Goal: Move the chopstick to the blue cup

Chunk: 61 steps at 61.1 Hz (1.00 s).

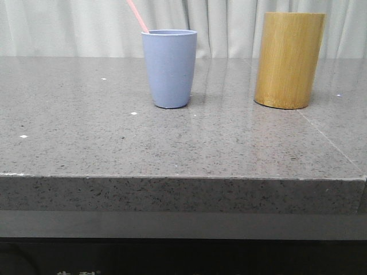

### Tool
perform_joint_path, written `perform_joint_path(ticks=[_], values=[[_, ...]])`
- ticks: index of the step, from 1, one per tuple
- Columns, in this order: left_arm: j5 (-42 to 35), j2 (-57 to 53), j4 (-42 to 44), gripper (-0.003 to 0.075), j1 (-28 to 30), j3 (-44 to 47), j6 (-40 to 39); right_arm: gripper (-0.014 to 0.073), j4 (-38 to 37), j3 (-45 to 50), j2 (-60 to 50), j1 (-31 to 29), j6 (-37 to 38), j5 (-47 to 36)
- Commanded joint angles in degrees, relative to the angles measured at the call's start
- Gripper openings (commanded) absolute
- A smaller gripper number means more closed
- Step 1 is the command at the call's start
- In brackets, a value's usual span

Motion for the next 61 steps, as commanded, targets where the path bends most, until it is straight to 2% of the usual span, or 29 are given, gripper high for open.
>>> perform_joint_path(ticks=[1,11,61], values=[[-4.6,-1.4,0.1,-0.0019,0.0,0.5,-0.5,-0.0068,-0.5,-0.3,-1.2,-0.5,0.1,-5.1],[-4.6,-1.4,0.1,-0.0019,0.0,0.5,-0.5,-0.0068,-0.5,-0.3,-1.2,-2.3,0.1,-5.1],[-4.6,-1.4,0.1,-0.0019,0.0,0.5,-0.5,-0.0068,-0.5,-0.3,-1.2,-2.3,0.1,-5.1]])
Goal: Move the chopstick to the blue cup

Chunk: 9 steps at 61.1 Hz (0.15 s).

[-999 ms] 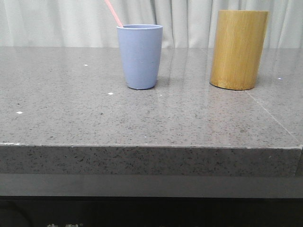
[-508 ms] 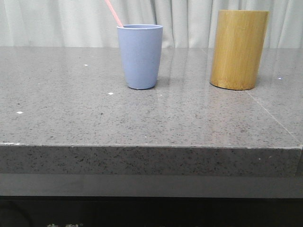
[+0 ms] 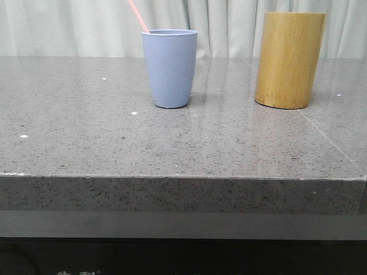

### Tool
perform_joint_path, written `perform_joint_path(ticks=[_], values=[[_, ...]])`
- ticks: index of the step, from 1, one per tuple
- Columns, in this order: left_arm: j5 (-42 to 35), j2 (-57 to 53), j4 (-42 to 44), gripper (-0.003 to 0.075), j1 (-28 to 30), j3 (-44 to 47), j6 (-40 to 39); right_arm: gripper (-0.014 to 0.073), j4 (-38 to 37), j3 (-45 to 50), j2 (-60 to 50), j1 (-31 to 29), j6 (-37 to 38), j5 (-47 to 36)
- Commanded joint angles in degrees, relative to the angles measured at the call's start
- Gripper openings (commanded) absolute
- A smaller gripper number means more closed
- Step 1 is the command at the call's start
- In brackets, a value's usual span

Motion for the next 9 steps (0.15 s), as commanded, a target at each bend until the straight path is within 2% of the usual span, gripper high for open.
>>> perform_joint_path(ticks=[1,9], values=[[-4.6,-1.4,0.1,-0.0019,0.0,0.5,-0.5,-0.0068,-0.5,-0.3,-1.2,-0.3,-0.1,-5.0],[-4.6,-1.4,0.1,-0.0019,0.0,0.5,-0.5,-0.0068,-0.5,-0.3,-1.2,-0.3,-0.1,-5.0]])
